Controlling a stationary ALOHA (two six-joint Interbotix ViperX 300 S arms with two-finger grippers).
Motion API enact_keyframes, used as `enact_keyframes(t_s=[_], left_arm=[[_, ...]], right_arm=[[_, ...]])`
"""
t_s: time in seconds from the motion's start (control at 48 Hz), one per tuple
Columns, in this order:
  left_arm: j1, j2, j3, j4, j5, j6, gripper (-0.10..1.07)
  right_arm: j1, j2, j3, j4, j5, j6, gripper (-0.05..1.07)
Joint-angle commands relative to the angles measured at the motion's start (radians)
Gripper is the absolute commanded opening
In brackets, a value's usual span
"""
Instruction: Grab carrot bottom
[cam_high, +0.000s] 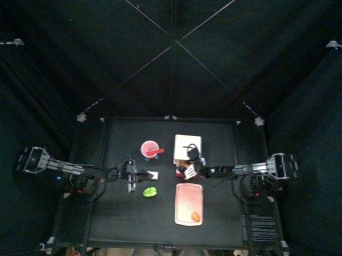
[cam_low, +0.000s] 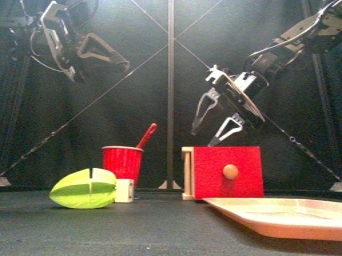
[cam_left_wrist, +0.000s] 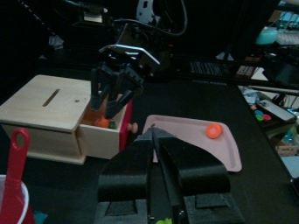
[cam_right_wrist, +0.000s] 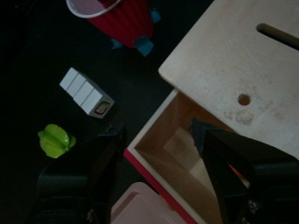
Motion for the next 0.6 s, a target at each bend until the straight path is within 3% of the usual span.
enact_keyframes(t_s=[0.0,0.354,0.583], left_arm=[[-0.002,-0.002,-0.012,0.002,-0.009,0.000,0.49],[-0.002,0.000,-0.009,0.002,-0.009,0.000,0.49],[-0.002,-0.002,-0.009,0.002,-0.011,0.000,0.49]], right_arm=[[0.002,-0.025,-0.025,-0.014,-0.002,0.000,0.92],[0.063,-0.095,-0.020,-0.015,0.000,-0.002,0.92],[0.143,-0.169,0.000,0.006,0.002,0.000,0.92]])
